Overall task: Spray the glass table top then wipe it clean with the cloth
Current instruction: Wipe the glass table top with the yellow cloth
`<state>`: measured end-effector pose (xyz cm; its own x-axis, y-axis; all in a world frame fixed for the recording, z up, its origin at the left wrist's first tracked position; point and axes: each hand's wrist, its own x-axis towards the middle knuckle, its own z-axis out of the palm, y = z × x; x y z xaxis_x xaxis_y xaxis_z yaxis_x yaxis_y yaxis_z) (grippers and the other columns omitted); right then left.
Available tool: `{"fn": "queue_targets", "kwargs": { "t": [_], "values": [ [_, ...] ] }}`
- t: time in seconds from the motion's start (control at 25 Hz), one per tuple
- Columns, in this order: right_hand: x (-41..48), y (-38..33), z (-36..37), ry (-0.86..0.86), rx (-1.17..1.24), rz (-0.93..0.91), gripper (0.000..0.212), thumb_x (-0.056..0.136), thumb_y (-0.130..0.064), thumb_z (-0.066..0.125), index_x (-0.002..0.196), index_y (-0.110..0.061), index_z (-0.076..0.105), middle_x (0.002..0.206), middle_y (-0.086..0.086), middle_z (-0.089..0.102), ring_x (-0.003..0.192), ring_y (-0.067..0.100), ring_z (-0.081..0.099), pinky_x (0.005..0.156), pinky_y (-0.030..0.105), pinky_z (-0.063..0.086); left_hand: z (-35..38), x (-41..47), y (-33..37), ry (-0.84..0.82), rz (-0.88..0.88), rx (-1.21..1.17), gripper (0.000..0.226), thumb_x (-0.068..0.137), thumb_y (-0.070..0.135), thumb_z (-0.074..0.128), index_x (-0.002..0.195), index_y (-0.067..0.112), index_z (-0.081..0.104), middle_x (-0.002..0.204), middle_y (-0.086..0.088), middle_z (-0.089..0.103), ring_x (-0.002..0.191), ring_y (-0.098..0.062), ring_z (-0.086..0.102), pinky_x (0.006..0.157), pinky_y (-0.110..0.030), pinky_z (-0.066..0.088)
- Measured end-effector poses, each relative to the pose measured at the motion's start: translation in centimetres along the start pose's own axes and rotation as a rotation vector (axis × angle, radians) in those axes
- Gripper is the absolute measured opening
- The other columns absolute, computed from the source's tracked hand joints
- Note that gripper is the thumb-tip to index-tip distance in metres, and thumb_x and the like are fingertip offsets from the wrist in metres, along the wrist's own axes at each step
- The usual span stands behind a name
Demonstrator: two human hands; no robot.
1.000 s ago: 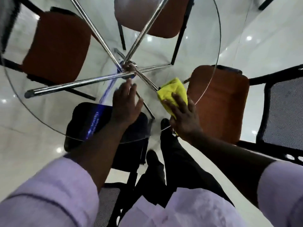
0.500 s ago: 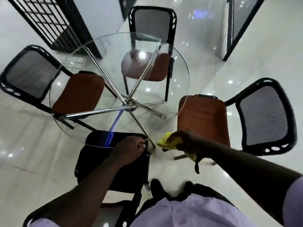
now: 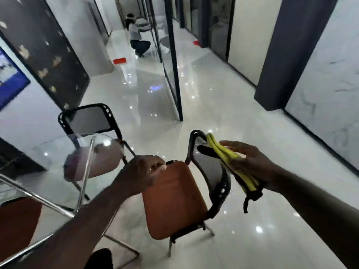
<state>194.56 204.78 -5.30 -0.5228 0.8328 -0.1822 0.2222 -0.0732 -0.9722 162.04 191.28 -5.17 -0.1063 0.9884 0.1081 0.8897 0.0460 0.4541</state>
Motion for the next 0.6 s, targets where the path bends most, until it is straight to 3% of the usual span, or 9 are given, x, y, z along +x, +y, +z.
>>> {"fn": "queue_targets", "kwargs": {
  "t": [0.08,0.16,0.24,0.36,0.44,0.6],
  "values": [
    [-1.6,0.1,-7.5,0.034,0.056,-0.004,0.065,0.072,-0.013,0.069,0.132,-0.036,0.074,0.135,0.002,0.074,0.116,0.040,0.074,0.096,0.056,0.061,2.2,5.3,6.1,0.038,0.040,-0.041,0.024,0.090,0.054,0.057,0.099,0.038,0.072,0.092,0.022,0.075,0.085,0.002,0.071,0.080,-0.034,0.061],
    [-2.6,0.5,-13.7,0.109,0.138,0.010,0.061,0.073,-0.009,0.067,0.127,-0.036,0.077,0.133,0.007,0.075,0.103,0.048,0.075,0.088,0.057,0.060,4.4,9.4,11.0,0.046,0.086,-0.036,0.019,0.091,0.053,0.060,0.099,0.040,0.071,0.089,0.023,0.074,0.084,0.003,0.070,0.079,-0.036,0.061],
    [-3.3,0.1,-19.3,0.152,0.291,0.002,0.054,0.077,-0.004,0.060,0.119,-0.032,0.081,0.118,0.019,0.073,0.090,0.045,0.066,0.084,0.051,0.053,6.4,13.1,15.3,0.075,0.127,-0.046,0.013,0.091,0.048,0.065,0.097,0.038,0.071,0.084,0.021,0.074,0.081,0.003,0.070,0.077,-0.036,0.061],
    [-2.1,-0.5,-26.1,0.162,0.480,0.011,0.048,0.083,-0.011,0.064,0.131,-0.017,0.071,0.112,0.024,0.063,0.098,0.040,0.062,0.087,0.052,0.054,8.6,18.1,19.7,0.110,0.150,-0.062,0.025,0.088,0.058,0.059,0.096,0.037,0.071,0.083,0.019,0.073,0.079,0.001,0.070,0.074,-0.036,0.061],
    [0.0,-0.7,-28.8,0.161,0.451,0.020,0.053,0.084,-0.015,0.073,0.136,-0.019,0.066,0.115,0.024,0.065,0.100,0.039,0.066,0.089,0.056,0.057,9.6,21.4,20.8,0.103,0.145,-0.094,0.030,0.087,0.063,0.057,0.095,0.038,0.071,0.084,0.019,0.073,0.080,0.001,0.070,0.076,-0.036,0.061],
    [7.9,-1.2,-32.3,0.239,0.207,0.029,0.056,0.091,0.005,0.071,0.131,-0.034,0.070,0.119,0.025,0.070,0.095,0.034,0.071,0.087,0.053,0.061,12.3,29.8,20.4,0.127,0.154,-0.155,0.030,0.087,0.062,0.059,0.095,0.037,0.073,0.087,0.019,0.074,0.086,-0.002,0.071,0.078,-0.038,0.061]
  ]
}}
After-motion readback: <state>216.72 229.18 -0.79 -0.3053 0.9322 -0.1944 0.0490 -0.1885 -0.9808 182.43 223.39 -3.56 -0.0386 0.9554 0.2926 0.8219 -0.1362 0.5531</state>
